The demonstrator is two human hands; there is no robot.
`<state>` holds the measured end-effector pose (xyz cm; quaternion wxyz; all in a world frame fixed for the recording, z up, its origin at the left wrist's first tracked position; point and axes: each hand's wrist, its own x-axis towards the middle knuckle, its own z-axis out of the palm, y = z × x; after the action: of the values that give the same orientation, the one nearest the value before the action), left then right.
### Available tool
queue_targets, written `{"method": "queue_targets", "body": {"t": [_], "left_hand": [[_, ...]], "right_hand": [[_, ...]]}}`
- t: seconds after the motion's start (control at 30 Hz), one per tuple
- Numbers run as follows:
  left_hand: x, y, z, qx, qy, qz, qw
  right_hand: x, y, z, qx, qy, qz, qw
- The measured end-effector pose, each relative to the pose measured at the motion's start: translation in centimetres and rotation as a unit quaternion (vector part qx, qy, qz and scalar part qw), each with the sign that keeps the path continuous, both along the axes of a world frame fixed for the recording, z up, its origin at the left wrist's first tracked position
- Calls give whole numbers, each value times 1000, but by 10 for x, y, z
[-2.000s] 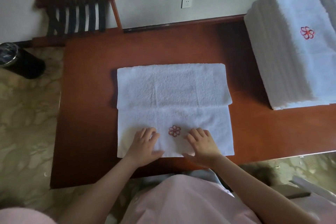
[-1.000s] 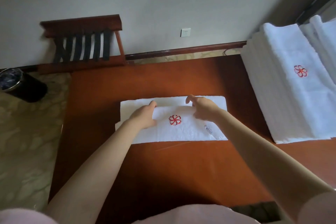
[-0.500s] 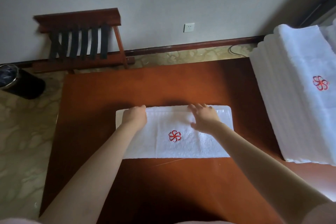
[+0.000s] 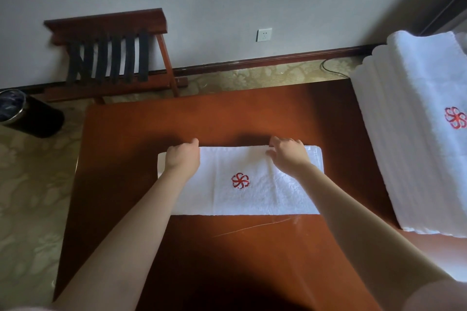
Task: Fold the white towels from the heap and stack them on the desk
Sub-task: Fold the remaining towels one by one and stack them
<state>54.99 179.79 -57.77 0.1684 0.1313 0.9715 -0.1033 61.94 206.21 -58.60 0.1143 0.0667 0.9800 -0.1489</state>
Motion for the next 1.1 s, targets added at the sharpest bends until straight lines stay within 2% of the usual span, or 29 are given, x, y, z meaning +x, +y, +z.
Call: {"method": "queue_targets", "body": {"t": [0.1, 0.17, 0.23, 0.3, 0.33, 0.4, 0.5, 0.57, 0.63, 0.7, 0.8, 0.93, 1.1], "left_hand": [[6, 0, -2, 8, 70, 12, 997], [18, 7, 1, 76, 151, -10, 986], [32, 21, -2, 182, 203, -108, 956], [47, 34, -13, 265, 160, -195, 930], [54, 37, -18, 273, 117, -207, 932], [64, 37, -29, 238, 56, -184, 952], [70, 31, -39, 161, 43, -183, 969], [69, 31, -41, 150, 39, -181, 971], [71, 31, -43, 150, 35, -171, 973], [72, 30, -46, 148, 39, -169, 974], [73, 29, -48, 157, 55, -167, 972], [72, 26, -56, 149, 50, -175, 972], [71, 28, -58, 139, 41, -168, 975]], "right_hand": [[1, -3, -4, 10, 15, -9, 1000], [3, -4, -7, 10, 27, -13, 1000], [4, -3, -8, 3, 31, -13, 999], [3, 0, -6, -9, 37, -7, 999], [2, 1, -6, -12, 45, 0, 999], [1, 3, -5, 1, 61, 11, 998], [1, 3, -5, 64, 77, 13, 995], [3, -4, -5, 91, 111, 0, 990], [12, -18, -8, 70, 198, -5, 978], [30, -36, -16, 0, 257, 18, 966], [64, -42, -30, -42, 191, 73, 978], [72, 4, -34, 3, 53, 14, 999], [70, 19, -36, 47, 19, -27, 998]]}}
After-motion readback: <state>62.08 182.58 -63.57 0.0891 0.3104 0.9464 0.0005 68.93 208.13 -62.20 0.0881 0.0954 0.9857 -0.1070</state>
